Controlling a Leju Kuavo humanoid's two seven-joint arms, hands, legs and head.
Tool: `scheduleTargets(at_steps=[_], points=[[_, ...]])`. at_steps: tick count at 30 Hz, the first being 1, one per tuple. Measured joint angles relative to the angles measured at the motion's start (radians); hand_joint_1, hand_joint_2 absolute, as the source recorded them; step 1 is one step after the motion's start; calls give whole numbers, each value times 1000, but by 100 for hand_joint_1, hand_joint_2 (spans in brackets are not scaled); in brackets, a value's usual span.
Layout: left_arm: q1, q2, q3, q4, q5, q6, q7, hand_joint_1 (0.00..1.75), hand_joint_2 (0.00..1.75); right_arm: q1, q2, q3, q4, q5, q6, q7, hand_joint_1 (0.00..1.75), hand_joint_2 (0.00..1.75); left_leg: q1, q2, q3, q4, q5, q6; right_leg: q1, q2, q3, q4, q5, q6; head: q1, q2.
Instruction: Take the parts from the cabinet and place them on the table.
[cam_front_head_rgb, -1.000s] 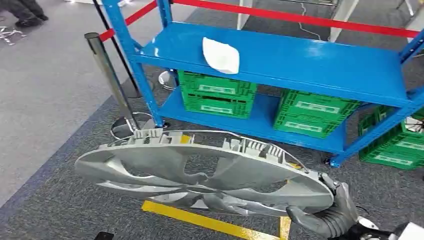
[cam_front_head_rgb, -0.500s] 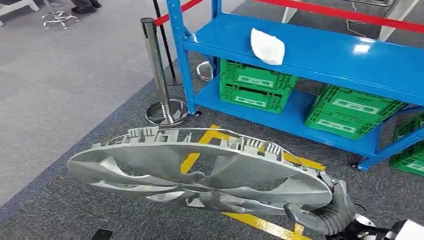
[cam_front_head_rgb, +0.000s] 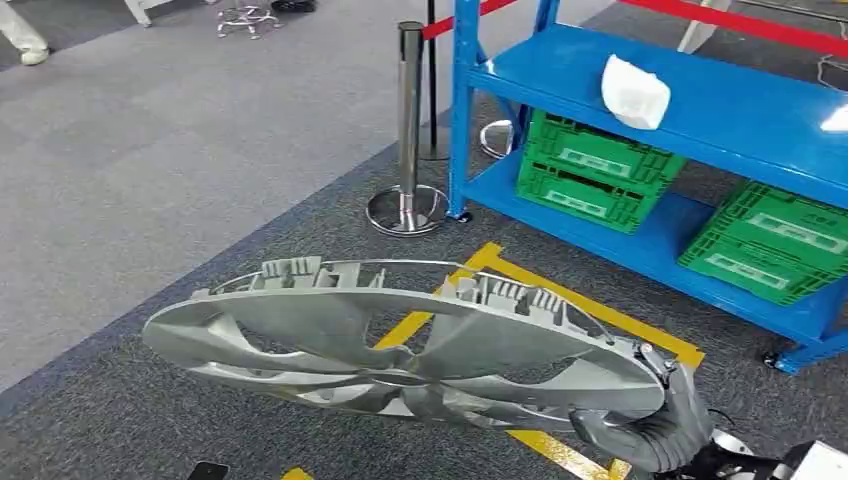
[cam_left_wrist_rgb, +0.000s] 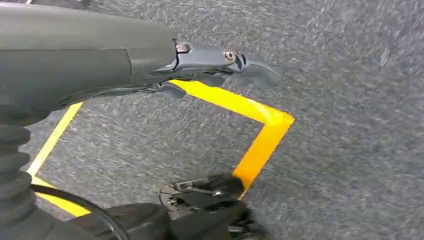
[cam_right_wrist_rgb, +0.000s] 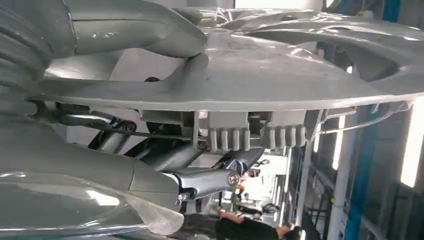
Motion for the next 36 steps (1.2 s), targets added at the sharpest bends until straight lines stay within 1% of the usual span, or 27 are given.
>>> scheduleTargets(at_steps=[2, 3, 4, 5, 7, 8, 9, 11, 12, 13, 14, 15, 17, 18, 19, 20, 22, 23, 24, 25, 27, 28, 29, 33, 34, 35, 36], points=[[20, 0, 5, -5, -13, -8, 0, 0, 175, 4, 0, 0, 0, 2, 0, -10, 175, 175, -7, -21, -13, -12, 13, 18, -4, -22, -4, -4, 11, 11, -2, 0], [29, -1, 7, -11, -18, -15, 0, 0, 175, 7, 0, 0, 0, 2, 2, -13, 175, 175, 6, -29, -8, -33, 28, 27, -8, -2, -13, 2, -3, 15, -1, 0], [34, -7, 8, -17, -26, -21, 0, 0, 175, 9, 0, 0, 0, 3, 3, -13, 175, 175, 3, -36, -21, -34, 39, 34, -11, 64, -28, 22, -39, 18, 0, 0], [32, -5, 15, -19, -35, -25, 0, 0, 175, 10, 0, 0, 0, 3, 3, -15, 175, 175, 3, -45, -35, -32, 46, 43, -11, 103, -47, 77, -87, 17, 2, 0], [27, -10, 22, -23, -50, -34, -1, 0, 175, 16, 0, 1, 2, 5, 4, -13, 175, 175, 2, -71, -60, -30, 64, 44, -11, 132, -96, 232, -172, 23, 3, 0], [28, -11, 24, -24, -57, -39, -2, 0, 175, 18, 0, 2, 2, 5, 5, -13, 175, 175, 1, -83, -71, -28, 72, 43, -10, 135, -108, 284, -180, 25, 3, 0], [30, -14, 27, -24, -64, -40, -4, 0, 175, 20, -1, 2, 2, 6, 5, -14, 175, 175, 2, -94, -80, -25, 78, 40, -11, 135, -99, 289, -160, 28, 3, 0], [32, -19, 32, -24, -76, -40, -7, 0, 175, 18, -1, 2, 2, 12, 4, -10, 175, 175, 6, -118, -100, -14, 90, 32, -15, 138, -25, 182, -89, 32, 3, 0], [30, -22, 35, -24, -80, -40, -9, 0, 175, 16, -1, 2, 2, 12, 4, -6, 175, 175, 9, -132, -111, -4, 93, 27, -20, 154, 35, 85, -59, 35, 3, 0], [27, -24, 43, -25, -86, -40, -12, 0, 175, 13, -1, 2, 2, 13, 4, -4, 175, 175, 9, -141, -123, 9, 95, 23, -27, 202, 77, 9, -74, 38, 5, 0], [24, -27, 49, -26, -88, -40, -15, 0, 175, 16, -1, 2, 2, 13, 3, -4, 175, 175, 5, -154, -141, 26, 96, 18, -26, 221, 102, -11, -80, 33, 3, 0], [25, -27, 51, -27, -93, -40, -18, 0, 175, 16, -1, 2, 2, 13, 3, -4, 175, 175, 3, -166, -147, 34, 103, 10, -26, 205, 80, -6, -85, 28, 5, 0], [30, -29, 58, -27, -98, -41, -21, 0, 175, 15, -1, 2, 2, 14, 2, -4, 175, 175, 4, -186, -154, 33, 112, 4, -21, 185, 76, -2, -87, 13, 4, 0], [31, -29, 65, -27, -104, -41, -22, 0, 175, 14, -1, 2, 2, 14, 1, -4, 175, 175, 7, -185, -158, 38, 111, 2, -29, 167, 73, -4, -81, 3, 5, 0], [33, -34, 71, -27, -107, -42, -23, 0, 175, 13, -1, 2, 2, 16, 1, -5, 175, 175, 2, -138, -163, 55, 85, -3, -27, 160, 71, -4, -78, -3, -1, 0], [32, -37, 73, -27, -110, -46, -24, 0, 175, 16, -1, 2, 2, 16, 0, -7, 175, 175, 5, -103, -179, 104, 34, -10, -25, 144, 69, -4, -75, -9, -6, 0], [27, -40, 75, -27, -117, -48, -25, 0, 175, 21, -1, 2, 2, 18, 0, -8, 175, 175, 13, -81, -226, 262, -61, -19, -20, 112, 64, -3, -72, -10, -6, 0], [26, -43, 77, -27, -119, -48, -25, 0, 175, 21, -1, 2, 2, 18, 0, -8, 175, 175, 16, -79, -240, 323, -82, -21, -19, 97, 63, -3, -72, -10, -6, 0], [24, -45, 80, -27, -122, -51, -25, 0, 175, 18, -1, 2, 2, 19, 0, -4, 175, 175, 18, -79, -236, 340, -78, -23, -19, 82, 63, -2, -72, -9, -6, 0], [25, -46, 83, -27, -126, -52, -25, 0, 175, 14, -1, 2, 2, 19, -1, 0, 175, 175, 19, -77, -212, 316, -55, -21, -18, 68, 63, -2, -72, -9, -6, 0], [27, -49, 93, -28, -134, -53, -27, 0, 175, 14, -1, 2, 2, 20, -5, -3, 175, 175, 16, -63, -120, 161, 22, -9, -17, 42, 80, -2, -74, -7, -6, 0], [29, -50, 98, -30, -138, -55, -29, 0, 175, 16, -1, 2, 2, 21, -6, -9, 175, 175, 11, -30, -78, 81, 44, 2, -17, 32, 79, -3, -75, -5, -6, 0], [31, -50, 101, -31, -140, -57, -31, 0, 175, 21, -1, 2, 2, 22, -7, -14, 175, 175, 0, -4, -60, 57, 27, 8, -13, 22, 72, -2, -76, -1, -6, 0], [43, -55, 119, -39, -158, -66, -32, 0, 175, 17, -1, 2, 1, 26, -9, -16, 175, 175, -10, -34, -71, 21, 32, 23, -13, -17, 79, -10, -69, 22, -6, 0], [43, -61, 123, -42, -159, -66, -32, 0, 175, 12, -1, 2, 1, 27, -10, -12, 175, 175, -1, -43, -62, 6, 40, 27, -18, 23, 67, 1, -91, 23, -3, 0], [41, -61, 125, -45, -162, -66, -32, 0, 175, 11, -2, 2, 1, 27, -10, -10, 175, 175, -1, -52, -61, -3, 45, 34, -18, 81, 47, 39, -116, 21, 0, 0], [35, -62, 127, -45, -166, -66, -32, 0, 175, 13, -2, 2, 1, 27, -10, -8, 175, 175, 0, -62, -65, -3, 48, 41, -18, 115, 9, 118, -151, 20, 0, 0]])
